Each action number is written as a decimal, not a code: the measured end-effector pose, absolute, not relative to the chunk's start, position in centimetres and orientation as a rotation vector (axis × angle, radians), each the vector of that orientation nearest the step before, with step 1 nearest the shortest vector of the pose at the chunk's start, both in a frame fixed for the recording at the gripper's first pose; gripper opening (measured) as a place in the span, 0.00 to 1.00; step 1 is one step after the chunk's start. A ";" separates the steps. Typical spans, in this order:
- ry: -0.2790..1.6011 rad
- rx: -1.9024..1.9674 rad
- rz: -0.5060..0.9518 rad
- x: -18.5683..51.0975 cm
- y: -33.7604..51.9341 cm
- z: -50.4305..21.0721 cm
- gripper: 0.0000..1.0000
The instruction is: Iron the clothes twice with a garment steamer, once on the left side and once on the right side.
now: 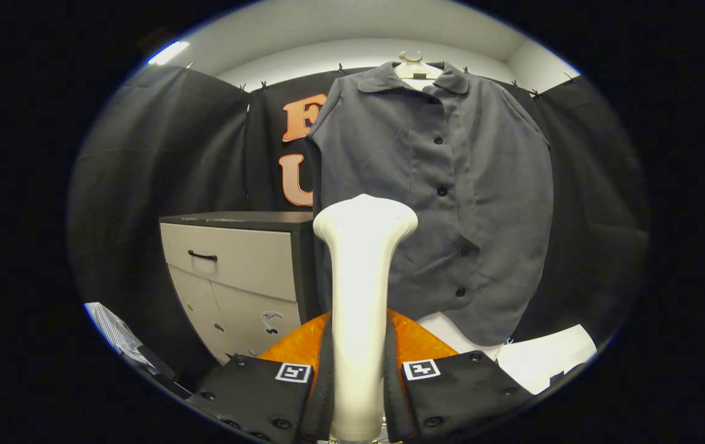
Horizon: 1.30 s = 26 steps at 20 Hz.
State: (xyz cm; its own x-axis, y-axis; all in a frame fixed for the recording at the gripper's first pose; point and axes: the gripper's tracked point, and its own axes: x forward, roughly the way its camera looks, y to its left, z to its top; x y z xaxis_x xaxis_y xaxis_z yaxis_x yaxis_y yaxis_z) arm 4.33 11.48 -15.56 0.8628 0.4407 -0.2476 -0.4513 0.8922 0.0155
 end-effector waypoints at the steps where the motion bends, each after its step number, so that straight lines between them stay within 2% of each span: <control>1: 0.231 -0.036 0.467 4.4 11.2 -14.2 0.40; 7: 0.119 0.029 0.411 5.9 8.5 -5.8 0.40; 16: -0.006 0.013 0.237 11.8 0.8 3.6 0.40; 26: 0.024 -0.014 0.216 20.3 -1.4 5.2 0.40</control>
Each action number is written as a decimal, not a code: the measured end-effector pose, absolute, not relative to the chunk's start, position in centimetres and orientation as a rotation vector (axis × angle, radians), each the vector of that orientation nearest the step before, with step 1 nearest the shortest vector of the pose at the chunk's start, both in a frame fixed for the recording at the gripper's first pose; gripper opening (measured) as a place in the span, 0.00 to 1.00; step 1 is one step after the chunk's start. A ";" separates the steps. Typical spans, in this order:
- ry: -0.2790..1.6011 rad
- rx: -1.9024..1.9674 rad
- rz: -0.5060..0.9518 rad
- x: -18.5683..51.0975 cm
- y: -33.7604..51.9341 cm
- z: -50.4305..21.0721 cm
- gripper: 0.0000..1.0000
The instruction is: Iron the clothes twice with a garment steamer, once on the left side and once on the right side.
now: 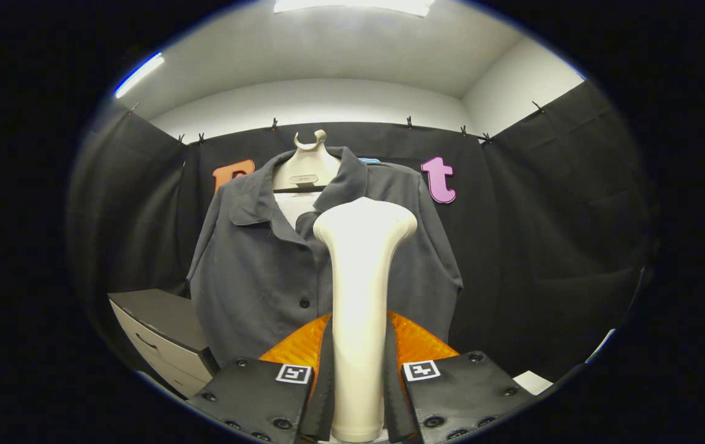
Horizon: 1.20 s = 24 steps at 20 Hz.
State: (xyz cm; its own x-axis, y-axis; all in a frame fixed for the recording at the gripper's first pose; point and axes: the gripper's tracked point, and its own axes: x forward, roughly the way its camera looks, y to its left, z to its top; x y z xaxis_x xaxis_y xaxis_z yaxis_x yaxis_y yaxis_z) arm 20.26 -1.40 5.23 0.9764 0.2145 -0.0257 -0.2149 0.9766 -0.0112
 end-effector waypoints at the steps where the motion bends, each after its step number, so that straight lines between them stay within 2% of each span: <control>1: 0.036 -0.008 0.217 20.9 -1.3 4.8 0.40; 8: 0.079 -0.013 0.196 23.3 -1.0 3.3 0.40; 18: 0.097 -0.053 0.178 23.1 -1.2 2.4 0.40; 24: 0.150 -0.025 0.158 21.6 -1.6 -1.9 0.40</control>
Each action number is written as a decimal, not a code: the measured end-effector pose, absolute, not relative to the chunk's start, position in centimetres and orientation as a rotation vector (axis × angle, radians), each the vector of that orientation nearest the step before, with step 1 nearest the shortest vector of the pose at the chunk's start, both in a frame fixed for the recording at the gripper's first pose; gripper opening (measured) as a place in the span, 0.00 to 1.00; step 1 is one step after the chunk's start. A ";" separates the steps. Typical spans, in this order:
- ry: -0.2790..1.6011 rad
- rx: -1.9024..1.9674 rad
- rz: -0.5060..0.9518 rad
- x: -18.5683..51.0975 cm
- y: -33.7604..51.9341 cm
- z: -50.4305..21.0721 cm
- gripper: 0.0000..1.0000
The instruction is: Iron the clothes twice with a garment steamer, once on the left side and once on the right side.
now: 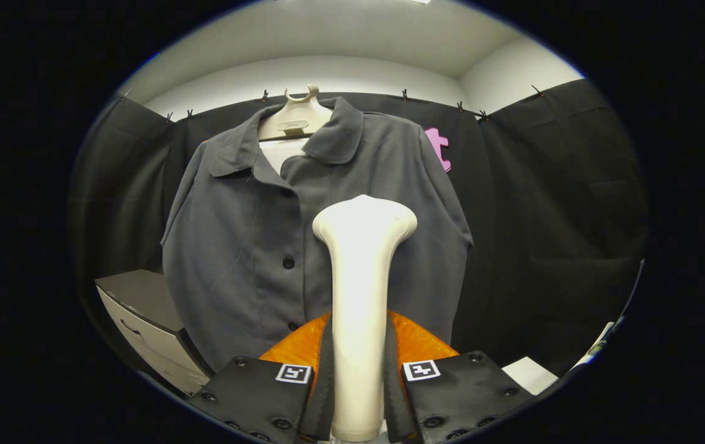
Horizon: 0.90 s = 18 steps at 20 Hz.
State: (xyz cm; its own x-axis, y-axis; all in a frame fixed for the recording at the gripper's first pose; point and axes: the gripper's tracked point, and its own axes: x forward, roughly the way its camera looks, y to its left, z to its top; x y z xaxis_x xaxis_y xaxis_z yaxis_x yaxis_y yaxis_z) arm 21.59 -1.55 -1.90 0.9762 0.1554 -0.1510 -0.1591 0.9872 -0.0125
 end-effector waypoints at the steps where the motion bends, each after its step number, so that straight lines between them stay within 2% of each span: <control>1: 0.159 -0.021 0.155 21.3 -1.6 -2.6 0.40; 18: 0.310 -0.014 0.126 16.6 -3.8 -13.9 0.40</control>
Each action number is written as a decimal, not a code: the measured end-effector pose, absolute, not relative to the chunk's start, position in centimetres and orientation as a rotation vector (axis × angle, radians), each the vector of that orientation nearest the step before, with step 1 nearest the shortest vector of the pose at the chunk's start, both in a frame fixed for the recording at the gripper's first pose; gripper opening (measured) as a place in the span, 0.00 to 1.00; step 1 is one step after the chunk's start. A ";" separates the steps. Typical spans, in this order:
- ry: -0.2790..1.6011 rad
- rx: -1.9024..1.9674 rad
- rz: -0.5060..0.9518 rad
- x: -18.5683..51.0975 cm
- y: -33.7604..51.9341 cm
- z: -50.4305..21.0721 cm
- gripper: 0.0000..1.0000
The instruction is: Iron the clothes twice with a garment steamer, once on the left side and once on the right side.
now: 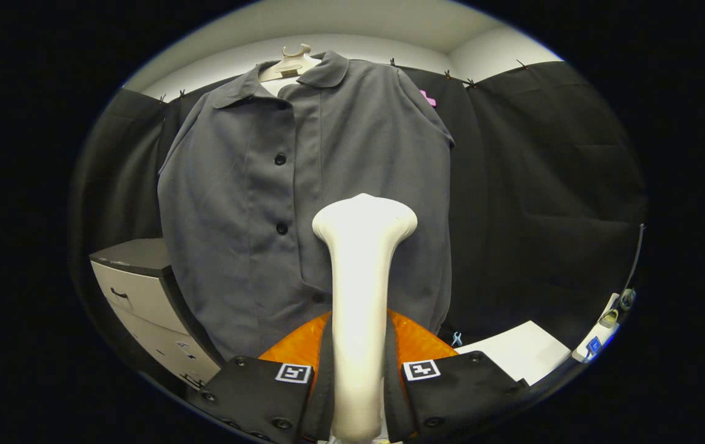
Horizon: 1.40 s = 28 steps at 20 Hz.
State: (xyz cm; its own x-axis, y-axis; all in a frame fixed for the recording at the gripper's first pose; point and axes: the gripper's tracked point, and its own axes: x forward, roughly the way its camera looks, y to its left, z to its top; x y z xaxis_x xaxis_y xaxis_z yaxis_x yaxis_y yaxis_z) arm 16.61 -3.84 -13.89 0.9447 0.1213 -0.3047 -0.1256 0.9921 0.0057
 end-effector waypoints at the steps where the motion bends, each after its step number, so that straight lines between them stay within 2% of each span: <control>1: 0.322 -0.016 0.125 16.4 -3.9 -14.5 0.41; 21: 0.465 0.032 0.088 12.3 -5.2 -23.1 0.41; 28: 0.417 0.005 0.094 8.2 -4.9 -20.1 0.41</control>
State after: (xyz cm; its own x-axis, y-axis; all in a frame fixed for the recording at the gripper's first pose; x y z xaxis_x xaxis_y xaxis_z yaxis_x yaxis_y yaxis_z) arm 8.22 -4.93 -20.15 0.9102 0.0918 -0.4038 -0.0897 0.9957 0.0242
